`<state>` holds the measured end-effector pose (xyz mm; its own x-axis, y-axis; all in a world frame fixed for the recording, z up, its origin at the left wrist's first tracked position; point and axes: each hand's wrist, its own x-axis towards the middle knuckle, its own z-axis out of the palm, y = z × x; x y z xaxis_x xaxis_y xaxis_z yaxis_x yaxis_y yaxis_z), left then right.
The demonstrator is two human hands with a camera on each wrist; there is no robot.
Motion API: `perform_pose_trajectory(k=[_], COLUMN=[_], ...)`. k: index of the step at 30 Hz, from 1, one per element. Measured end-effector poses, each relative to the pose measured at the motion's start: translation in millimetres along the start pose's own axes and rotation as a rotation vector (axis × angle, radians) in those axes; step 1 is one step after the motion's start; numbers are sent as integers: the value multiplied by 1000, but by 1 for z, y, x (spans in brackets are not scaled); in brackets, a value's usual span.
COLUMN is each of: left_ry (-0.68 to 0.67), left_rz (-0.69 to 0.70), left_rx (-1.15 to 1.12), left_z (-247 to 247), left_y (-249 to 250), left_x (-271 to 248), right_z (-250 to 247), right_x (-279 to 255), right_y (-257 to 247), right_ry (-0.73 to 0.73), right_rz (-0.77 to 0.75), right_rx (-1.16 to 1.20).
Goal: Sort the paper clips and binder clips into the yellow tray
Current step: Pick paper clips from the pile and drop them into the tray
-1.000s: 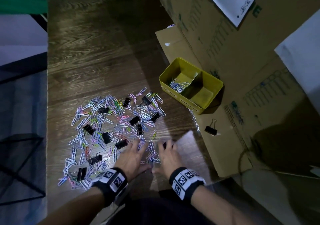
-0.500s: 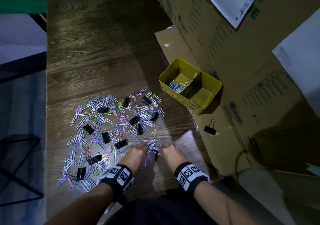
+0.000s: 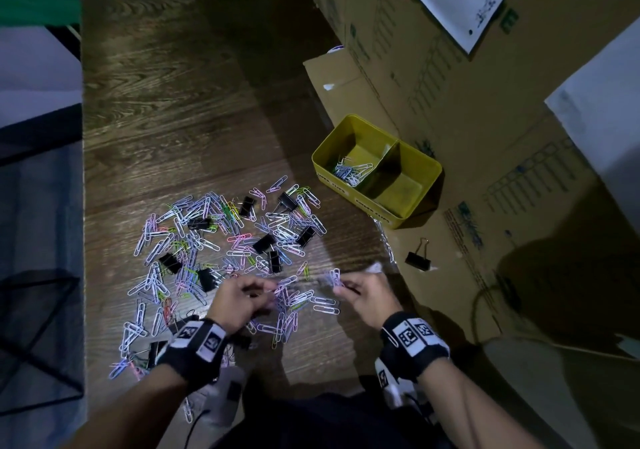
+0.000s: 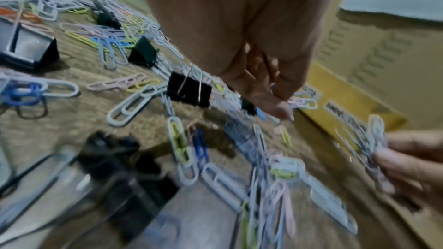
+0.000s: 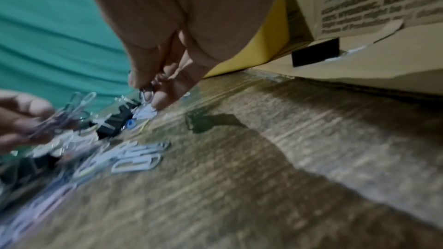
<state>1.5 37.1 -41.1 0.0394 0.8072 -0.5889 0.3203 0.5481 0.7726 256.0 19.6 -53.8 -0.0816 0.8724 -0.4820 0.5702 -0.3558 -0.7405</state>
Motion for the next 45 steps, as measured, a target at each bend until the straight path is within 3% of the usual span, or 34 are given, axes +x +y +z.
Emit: perform_pose_trajectory(k=[4, 9, 15, 17, 20, 25, 29, 33, 36, 39, 43, 45], left_ry=[-26, -95, -149, -100, -72, -285, -303, -109, -61, -281, -817, -1120], left_rz=[-15, 138, 305, 369, 367, 405, 580, 948, 1026, 927, 554, 439], left_rx=[-167, -277, -26, 260, 683, 1014, 990, 888, 837, 910, 1075, 959], left_z=[-11, -1, 41, 56, 74, 91, 80, 60, 43, 20, -6, -13], left_y=[43, 131, 210, 222, 223, 210, 202, 178, 145, 98, 37, 7], left_x=[3, 29, 94, 121, 143, 148, 139, 110, 79, 46, 14, 3], right_z=[-16, -44, -76, -86, -101, -123, -134, -129, -121, -118, -115, -106], right_x=[-2, 0, 8, 19, 38, 75, 111, 139, 145, 141, 122, 105], right_y=[-13, -41, -90, -98, -106, -114, -115, -120, -123, -122, -122, -123], right_ry=[101, 218, 309, 352, 400, 424, 327, 197, 72, 21, 120, 201], right_rz=[-19, -60, -210, -297, -353, -250, -170, -155, -101, -132, -308, -427], right_rx=[245, 290, 415, 384, 310, 213, -85, -447, -675, -740, -640, -549])
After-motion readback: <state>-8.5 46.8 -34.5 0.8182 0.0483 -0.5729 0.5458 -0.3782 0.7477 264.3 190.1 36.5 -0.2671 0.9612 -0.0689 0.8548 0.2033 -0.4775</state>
